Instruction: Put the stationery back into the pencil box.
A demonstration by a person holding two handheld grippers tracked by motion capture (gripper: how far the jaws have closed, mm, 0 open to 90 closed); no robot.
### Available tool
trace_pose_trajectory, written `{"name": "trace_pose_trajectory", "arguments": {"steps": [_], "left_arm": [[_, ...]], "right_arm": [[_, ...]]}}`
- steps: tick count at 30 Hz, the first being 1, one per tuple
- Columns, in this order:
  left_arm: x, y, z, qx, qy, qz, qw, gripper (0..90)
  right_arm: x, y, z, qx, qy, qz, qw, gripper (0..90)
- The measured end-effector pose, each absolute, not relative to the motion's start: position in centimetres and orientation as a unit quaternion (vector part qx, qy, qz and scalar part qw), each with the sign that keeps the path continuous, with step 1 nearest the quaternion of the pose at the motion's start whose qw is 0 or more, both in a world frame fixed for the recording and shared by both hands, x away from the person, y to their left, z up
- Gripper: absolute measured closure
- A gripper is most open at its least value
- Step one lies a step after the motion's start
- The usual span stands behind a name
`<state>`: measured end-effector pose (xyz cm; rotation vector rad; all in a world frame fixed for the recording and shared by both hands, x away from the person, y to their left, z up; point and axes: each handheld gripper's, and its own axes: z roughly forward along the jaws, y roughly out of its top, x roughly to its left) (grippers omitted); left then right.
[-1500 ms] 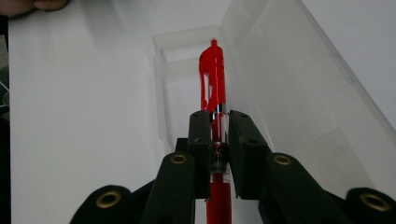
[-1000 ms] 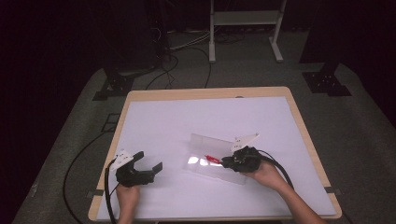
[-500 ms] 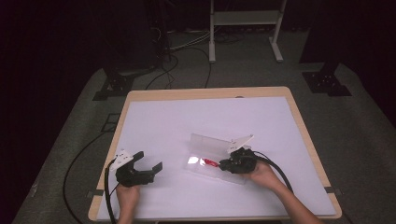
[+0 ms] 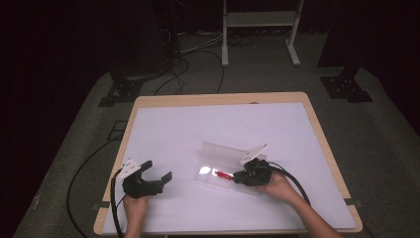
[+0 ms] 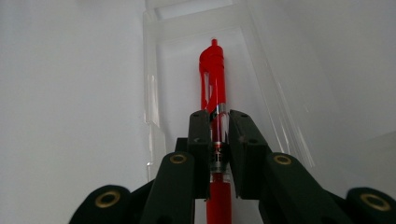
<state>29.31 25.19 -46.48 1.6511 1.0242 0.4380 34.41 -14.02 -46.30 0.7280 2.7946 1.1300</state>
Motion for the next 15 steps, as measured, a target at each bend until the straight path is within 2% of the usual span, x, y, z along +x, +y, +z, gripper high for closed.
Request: {"name": "trace_pose_trajectory", "arguments": {"steps": [12, 15], "left_arm": [[29.38, 25.11, -46.49, 0.697, 0.429, 0.185, 0.543, 0.0], [29.36, 25.08, -46.49, 0.698, 0.429, 0.184, 0.543, 0.0]], "right_arm": [[34.56, -13.83, -46.63, 0.236, 0.9, 0.367, 0.018, 78.1], [34.51, -13.93, -46.44, 0.236, 0.898, 0.372, 0.019, 75.2]]}}
